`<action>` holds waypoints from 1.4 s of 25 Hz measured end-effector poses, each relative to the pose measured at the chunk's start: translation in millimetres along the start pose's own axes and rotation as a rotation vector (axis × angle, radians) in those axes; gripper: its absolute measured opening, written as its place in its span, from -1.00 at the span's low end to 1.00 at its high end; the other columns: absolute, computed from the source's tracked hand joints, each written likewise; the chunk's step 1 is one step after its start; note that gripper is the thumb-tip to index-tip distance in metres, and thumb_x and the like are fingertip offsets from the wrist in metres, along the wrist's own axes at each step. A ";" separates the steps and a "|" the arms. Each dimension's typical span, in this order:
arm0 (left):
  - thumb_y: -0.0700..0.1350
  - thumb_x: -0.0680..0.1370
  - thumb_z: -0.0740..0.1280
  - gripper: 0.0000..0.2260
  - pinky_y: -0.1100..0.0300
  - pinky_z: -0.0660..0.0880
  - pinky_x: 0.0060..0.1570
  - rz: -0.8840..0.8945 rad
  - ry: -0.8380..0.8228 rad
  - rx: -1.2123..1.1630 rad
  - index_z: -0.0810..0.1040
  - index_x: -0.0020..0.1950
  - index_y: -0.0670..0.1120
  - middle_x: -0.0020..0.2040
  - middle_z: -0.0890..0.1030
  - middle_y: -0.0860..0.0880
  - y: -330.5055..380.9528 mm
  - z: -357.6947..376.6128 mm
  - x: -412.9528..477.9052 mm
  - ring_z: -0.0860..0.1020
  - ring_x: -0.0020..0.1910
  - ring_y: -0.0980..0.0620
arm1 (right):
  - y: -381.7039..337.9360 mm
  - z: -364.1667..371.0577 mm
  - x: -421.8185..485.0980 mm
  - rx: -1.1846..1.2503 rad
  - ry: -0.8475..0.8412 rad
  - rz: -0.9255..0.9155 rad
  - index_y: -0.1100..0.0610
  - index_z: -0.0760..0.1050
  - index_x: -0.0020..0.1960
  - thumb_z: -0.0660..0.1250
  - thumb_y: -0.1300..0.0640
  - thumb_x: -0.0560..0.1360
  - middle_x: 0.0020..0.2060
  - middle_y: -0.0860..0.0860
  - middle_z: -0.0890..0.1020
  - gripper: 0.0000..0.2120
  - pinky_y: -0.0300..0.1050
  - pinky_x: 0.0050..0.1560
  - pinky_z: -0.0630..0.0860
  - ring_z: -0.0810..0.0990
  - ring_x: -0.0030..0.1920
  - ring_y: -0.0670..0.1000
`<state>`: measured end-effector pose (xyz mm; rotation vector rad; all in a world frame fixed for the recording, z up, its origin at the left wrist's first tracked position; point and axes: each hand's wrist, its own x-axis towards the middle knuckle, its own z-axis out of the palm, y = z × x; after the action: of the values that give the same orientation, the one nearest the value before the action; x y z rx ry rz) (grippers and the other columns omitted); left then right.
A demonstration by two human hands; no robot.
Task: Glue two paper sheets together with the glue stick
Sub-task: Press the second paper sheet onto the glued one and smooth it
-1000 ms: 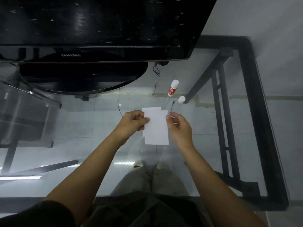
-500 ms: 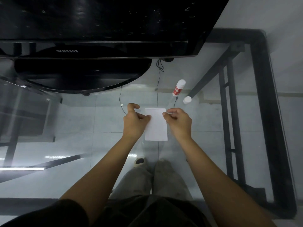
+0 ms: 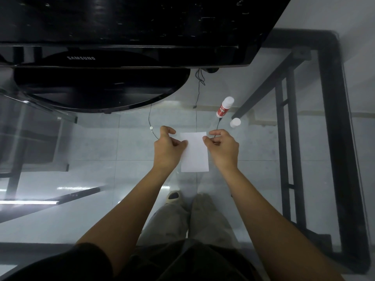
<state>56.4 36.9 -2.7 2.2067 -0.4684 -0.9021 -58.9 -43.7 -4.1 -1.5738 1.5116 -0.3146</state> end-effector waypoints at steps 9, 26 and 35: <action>-0.14 0.46 0.41 -0.66 0.19 0.44 -0.21 -0.033 0.055 0.030 0.33 0.13 -0.14 -0.36 0.47 0.03 1.1 5.5 4.3 0.47 -0.36 0.09 | -3.7 4.8 -4.0 -0.074 0.059 -0.052 0.16 0.51 0.07 0.38 0.10 0.45 -0.19 0.07 0.68 -0.77 -0.21 -0.07 0.48 0.58 -0.26 -0.06; 0.07 0.42 0.44 -0.54 0.07 0.48 -0.28 -0.064 0.023 0.299 0.29 0.11 -0.10 -0.03 0.58 -0.13 4.3 -3.2 7.1 0.57 -0.19 -0.11 | 45.4 -10.8 5.3 -0.966 -0.381 -0.747 0.02 -0.18 0.49 -0.15 -0.09 0.60 0.46 -0.09 -0.15 -0.48 -0.03 0.40 -0.26 -0.24 0.43 -0.11; 0.32 0.41 0.26 -0.39 0.12 0.52 -0.22 0.165 -0.036 0.801 0.27 0.20 -0.11 0.00 0.59 -0.12 -27.1 -13.8 -22.0 0.62 -0.15 -0.11 | 42.1 -9.3 3.9 -1.063 -0.379 -0.739 0.03 -0.28 0.47 -0.22 -0.14 0.57 0.50 -0.04 -0.15 -0.45 0.00 0.40 -0.26 -0.30 0.41 -0.07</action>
<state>52.9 74.2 -4.9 2.7925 -1.1702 -0.7344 -92.7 -44.4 -31.2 -2.8076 0.7178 0.4691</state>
